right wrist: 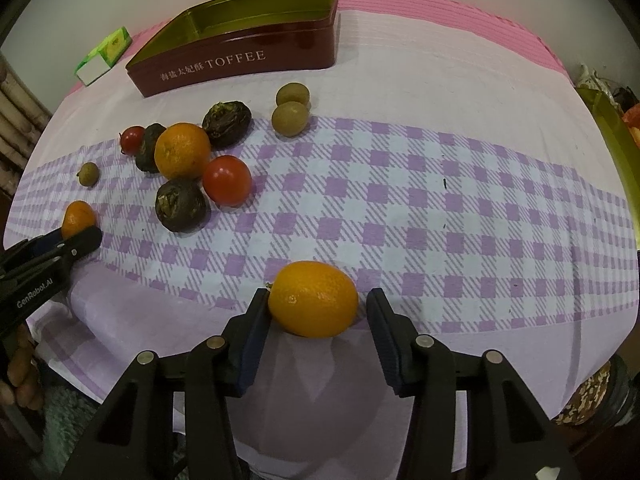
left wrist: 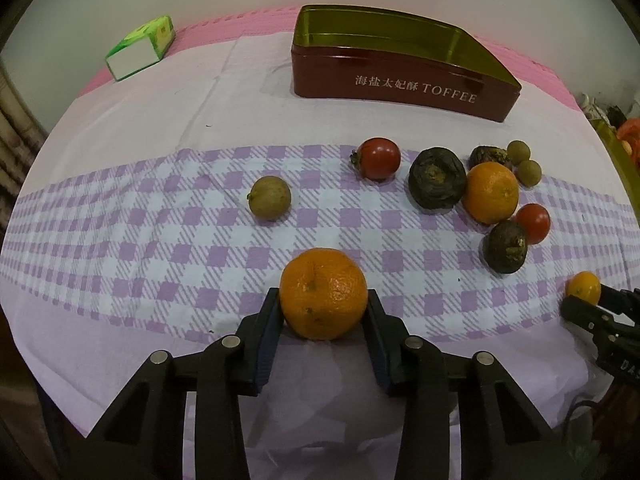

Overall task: Organize fruits
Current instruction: 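Grasp the large orange with the left tool while the right tool grasps the small orange, then carry both oranges over the TOFFEE tin and lower them inside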

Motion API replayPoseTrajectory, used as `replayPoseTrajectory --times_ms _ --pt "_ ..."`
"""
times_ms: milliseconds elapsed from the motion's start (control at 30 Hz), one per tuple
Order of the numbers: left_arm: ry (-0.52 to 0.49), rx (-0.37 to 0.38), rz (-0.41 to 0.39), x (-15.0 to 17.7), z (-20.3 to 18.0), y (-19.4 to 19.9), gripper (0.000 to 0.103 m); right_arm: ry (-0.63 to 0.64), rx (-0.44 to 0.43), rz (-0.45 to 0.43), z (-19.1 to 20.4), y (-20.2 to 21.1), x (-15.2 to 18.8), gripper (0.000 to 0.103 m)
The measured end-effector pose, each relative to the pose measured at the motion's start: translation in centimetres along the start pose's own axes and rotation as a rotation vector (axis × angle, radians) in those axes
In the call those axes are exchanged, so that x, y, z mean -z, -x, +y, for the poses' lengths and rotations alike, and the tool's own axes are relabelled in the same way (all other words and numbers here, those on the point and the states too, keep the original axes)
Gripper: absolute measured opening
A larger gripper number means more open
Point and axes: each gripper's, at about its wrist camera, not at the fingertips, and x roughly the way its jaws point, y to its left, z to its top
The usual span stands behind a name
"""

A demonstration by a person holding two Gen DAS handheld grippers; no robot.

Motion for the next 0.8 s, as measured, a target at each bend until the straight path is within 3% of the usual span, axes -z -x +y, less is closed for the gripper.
replayPoseTrajectory --times_ms 800 --pt "-0.002 0.006 -0.018 -0.14 -0.01 0.83 0.04 0.009 0.002 -0.017 0.75 0.19 0.44 0.039"
